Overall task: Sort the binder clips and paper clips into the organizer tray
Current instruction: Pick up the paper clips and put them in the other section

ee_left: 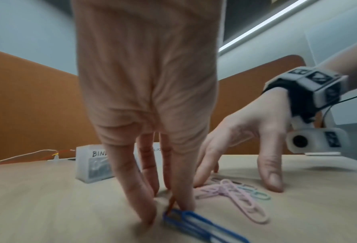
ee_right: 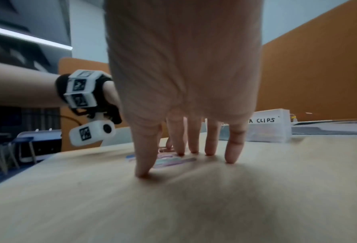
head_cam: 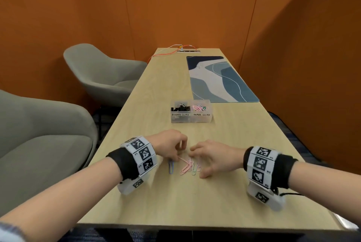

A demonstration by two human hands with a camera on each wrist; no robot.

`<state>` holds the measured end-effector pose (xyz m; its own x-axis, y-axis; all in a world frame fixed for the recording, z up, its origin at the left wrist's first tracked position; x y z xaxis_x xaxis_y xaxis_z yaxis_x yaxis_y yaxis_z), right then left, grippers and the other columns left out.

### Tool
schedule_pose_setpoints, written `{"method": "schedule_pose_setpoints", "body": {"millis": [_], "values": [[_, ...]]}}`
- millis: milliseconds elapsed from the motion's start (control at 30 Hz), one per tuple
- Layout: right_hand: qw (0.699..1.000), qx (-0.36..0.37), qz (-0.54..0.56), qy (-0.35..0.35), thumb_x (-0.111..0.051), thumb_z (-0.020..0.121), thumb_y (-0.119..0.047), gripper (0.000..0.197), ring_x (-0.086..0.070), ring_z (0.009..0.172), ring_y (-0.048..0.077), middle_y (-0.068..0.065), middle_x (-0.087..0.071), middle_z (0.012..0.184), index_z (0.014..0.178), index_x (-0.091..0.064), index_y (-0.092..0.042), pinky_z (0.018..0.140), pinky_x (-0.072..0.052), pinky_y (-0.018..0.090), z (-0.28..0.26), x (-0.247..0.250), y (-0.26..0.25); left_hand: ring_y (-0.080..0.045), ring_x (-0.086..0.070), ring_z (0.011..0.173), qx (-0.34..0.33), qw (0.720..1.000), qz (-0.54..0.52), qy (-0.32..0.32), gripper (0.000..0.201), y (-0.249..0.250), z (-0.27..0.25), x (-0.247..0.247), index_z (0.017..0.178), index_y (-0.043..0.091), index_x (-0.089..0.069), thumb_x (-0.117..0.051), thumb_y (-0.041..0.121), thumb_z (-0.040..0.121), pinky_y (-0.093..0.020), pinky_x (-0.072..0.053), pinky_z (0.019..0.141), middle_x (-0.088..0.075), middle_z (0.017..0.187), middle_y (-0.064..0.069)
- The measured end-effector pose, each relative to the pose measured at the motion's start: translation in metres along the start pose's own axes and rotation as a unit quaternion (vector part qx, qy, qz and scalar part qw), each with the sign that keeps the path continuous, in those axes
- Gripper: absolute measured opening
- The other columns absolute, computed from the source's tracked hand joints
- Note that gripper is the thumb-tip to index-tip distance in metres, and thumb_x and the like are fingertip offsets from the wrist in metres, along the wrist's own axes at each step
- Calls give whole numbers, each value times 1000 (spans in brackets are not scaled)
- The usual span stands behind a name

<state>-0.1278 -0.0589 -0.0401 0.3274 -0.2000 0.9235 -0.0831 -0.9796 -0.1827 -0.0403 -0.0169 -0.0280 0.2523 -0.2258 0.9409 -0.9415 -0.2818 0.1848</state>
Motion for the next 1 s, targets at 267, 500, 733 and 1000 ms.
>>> {"method": "schedule_pose_setpoints", "body": {"millis": [267, 500, 733, 1000], "values": [[987, 30, -143, 72, -45, 90, -4, 18, -56, 95, 35, 16, -56, 103, 100, -59, -3, 77, -45, 41, 8, 5, -19, -14, -51, 76, -3, 999, 17, 48, 11, -12, 0, 7, 91, 10, -67, -61, 11, 82, -21, -40, 69, -71, 93, -8], [981, 25, -179, 69, -40, 94, -7, 19, -50, 109, 33, 17, -51, 116, 110, -49, -2, 83, -43, 42, 9, 1, -11, -10, -56, 74, 1, 995, -48, 84, 9, -21, -18, 22, 91, 11, -67, -63, 14, 84, -16, -41, 66, -67, 96, -2], [980, 14, -187, 69, -44, 93, -14, 21, -51, 108, 32, 17, -53, 115, 110, -49, -3, 83, -41, 40, 3, 7, 5, -15, -65, 85, -72, 996, -22, 41, 5, 0, -29, -1, 83, 15, -67, -68, 15, 77, -28, -49, 81, -60, 114, 3], [993, -65, 37, 88, -55, 84, -18, 27, -47, 70, 17, -9, -48, 66, 63, -41, -27, 55, -34, 20, 4, 30, 42, -19, -54, 105, -90, 994, 45, 52, 7, 1, -15, -3, 87, 16, -64, -61, 18, 81, -32, -43, 92, -63, 111, -1]]}}
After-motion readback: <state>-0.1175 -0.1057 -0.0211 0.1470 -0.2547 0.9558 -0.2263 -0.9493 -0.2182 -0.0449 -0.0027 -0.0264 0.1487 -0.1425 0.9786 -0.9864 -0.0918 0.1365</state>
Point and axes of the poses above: each hand's wrist, its own z-axis towards the middle knuckle, its own x-axis out of the back of the hand, y = z × x, the point moved 8 cm from there along z, towards the middle knuckle
